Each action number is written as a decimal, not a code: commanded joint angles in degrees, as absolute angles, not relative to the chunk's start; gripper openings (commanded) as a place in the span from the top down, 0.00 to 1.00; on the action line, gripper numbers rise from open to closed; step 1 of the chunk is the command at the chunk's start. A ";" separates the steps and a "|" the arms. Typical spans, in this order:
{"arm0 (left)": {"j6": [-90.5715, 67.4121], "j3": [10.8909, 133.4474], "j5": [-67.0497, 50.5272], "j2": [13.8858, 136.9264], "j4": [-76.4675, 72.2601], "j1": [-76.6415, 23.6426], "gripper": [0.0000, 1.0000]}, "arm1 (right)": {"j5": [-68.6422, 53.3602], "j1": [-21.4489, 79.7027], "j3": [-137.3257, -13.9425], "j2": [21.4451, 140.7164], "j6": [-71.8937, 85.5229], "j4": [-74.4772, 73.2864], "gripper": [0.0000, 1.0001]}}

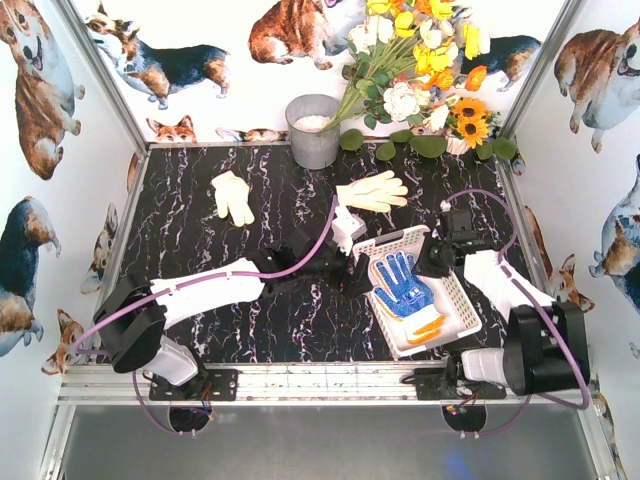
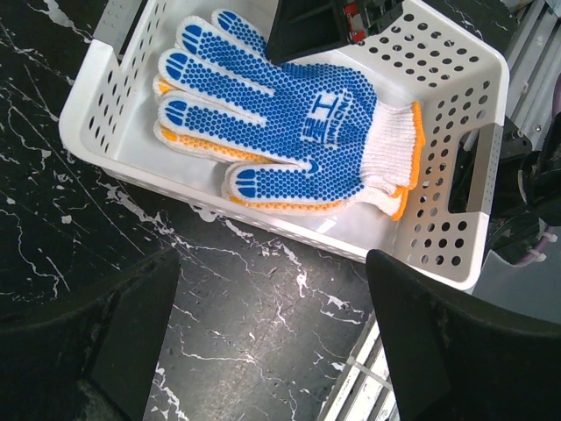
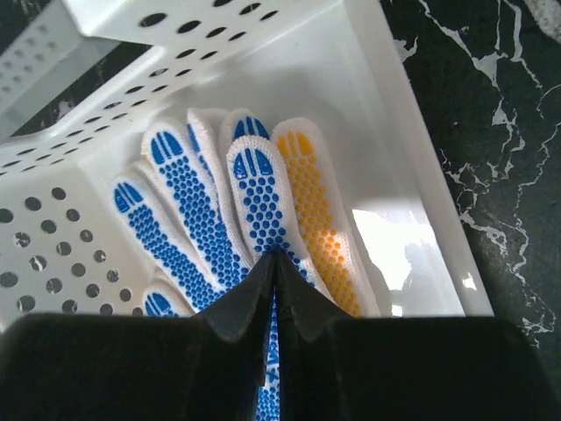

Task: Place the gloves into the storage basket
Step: Place the glove in the bin, then pick up the glove from the center of the board, then turn over the glove at the center of the board.

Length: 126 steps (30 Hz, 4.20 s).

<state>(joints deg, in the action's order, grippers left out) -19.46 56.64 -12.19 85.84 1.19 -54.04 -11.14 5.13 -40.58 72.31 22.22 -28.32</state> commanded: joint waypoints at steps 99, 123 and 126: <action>-44.19 86.21 -2.04 130.11 -14.33 -27.45 1.00 | -7.34 5.89 -51.06 53.71 24.65 -39.53 0.50; -8.68 62.39 9.69 66.58 35.00 -20.38 1.00 | -17.37 17.26 -49.93 62.46 29.97 -24.79 0.52; -0.88 68.34 7.52 67.10 38.05 -20.37 1.00 | -17.40 18.36 -49.99 63.70 30.86 -22.82 0.53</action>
<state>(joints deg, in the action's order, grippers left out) -15.03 62.06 6.07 67.11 27.64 -20.91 -17.10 17.23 -48.95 63.11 28.86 -29.87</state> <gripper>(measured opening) 0.005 0.477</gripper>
